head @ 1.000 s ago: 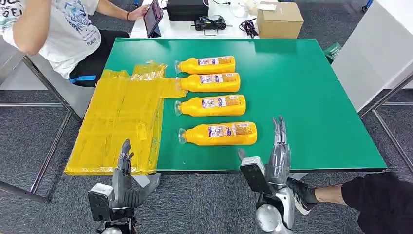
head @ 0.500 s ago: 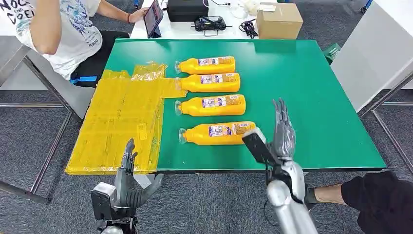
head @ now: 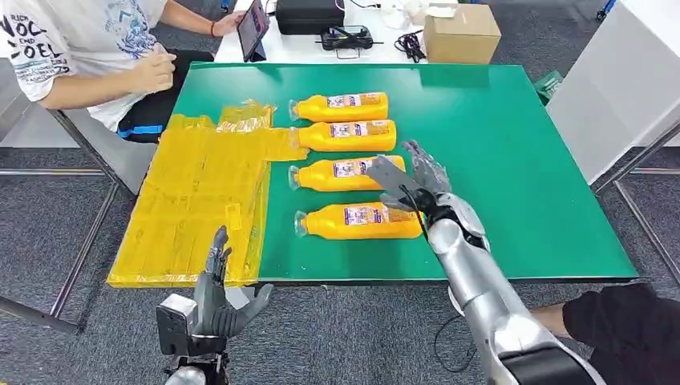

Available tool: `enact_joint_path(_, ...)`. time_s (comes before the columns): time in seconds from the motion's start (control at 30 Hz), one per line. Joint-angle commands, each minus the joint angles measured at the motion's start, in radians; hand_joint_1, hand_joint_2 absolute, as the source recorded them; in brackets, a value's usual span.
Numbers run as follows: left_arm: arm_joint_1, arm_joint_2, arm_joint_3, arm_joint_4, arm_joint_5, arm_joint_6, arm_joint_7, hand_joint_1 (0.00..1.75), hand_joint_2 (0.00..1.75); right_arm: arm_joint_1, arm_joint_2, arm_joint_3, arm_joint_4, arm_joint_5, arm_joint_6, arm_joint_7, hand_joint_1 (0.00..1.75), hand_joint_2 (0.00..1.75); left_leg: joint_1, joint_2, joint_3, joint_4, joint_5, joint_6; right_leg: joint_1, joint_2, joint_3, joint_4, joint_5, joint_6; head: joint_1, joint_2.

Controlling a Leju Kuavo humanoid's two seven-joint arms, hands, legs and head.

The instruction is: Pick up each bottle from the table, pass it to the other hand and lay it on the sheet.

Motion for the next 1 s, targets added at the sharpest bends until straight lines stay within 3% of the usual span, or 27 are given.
enact_joint_path(0.03, -0.051, 0.002, 0.033, 0.087, -0.004, -0.007, 0.005, 0.00, 1.75, -0.159, 0.038, 0.142, 0.264, -0.037, 0.078, -0.011, 0.00, 1.75, 0.000, 0.004, 0.005, -0.001, -0.002, -0.001, 0.000, 0.004, 0.003, 0.000, -0.001, -0.002, 0.000, 0.000)
enact_joint_path(0.27, -0.068, 0.000, 0.034, 0.114, -0.005, -0.010, 0.001, 0.00, 1.75, -0.191, 0.073, 0.197, 0.296, -0.071, 0.144, -0.064, 0.00, 1.75, 0.000, 0.002, 0.003, -0.001, -0.001, -0.001, 0.000, 0.002, 0.002, 0.000, 0.000, -0.002, 0.000, 0.000)
enact_joint_path(0.43, -0.068, 0.000, 0.035, 0.114, -0.005, -0.010, 0.001, 0.00, 1.75, -0.192, 0.071, 0.198, 0.295, -0.073, 0.146, -0.065, 0.00, 1.75, 0.000, 0.001, 0.004, -0.001, -0.001, -0.001, 0.000, 0.001, 0.003, 0.000, -0.001, -0.002, 0.000, 0.000)
enact_joint_path(0.6, -0.074, -0.001, 0.039, 0.124, -0.006, -0.009, -0.005, 0.00, 1.75, -0.196, 0.048, 0.270, 0.265, -0.129, 0.216, -0.104, 0.00, 1.75, 0.000, 0.002, 0.005, 0.000, -0.002, -0.001, 0.000, 0.001, 0.004, 0.000, -0.002, -0.002, 0.000, 0.000)
enact_joint_path(0.73, -0.076, -0.002, 0.040, 0.131, -0.005, -0.007, -0.010, 0.00, 1.75, -0.191, 0.002, 0.338, 0.217, -0.173, 0.255, -0.097, 0.00, 1.75, 0.000, 0.000, 0.003, 0.000, -0.001, -0.001, 0.000, -0.001, 0.003, 0.000, -0.001, -0.002, 0.000, 0.000)
enact_joint_path(1.0, -0.076, 0.004, 0.033, 0.133, 0.001, -0.001, -0.016, 0.00, 1.75, -0.154, -0.170, 0.479, 0.113, -0.297, 0.296, -0.094, 0.00, 1.75, 0.000, -0.004, 0.005, 0.000, -0.001, -0.001, 0.001, -0.004, 0.006, -0.001, -0.002, -0.002, 0.000, 0.000)
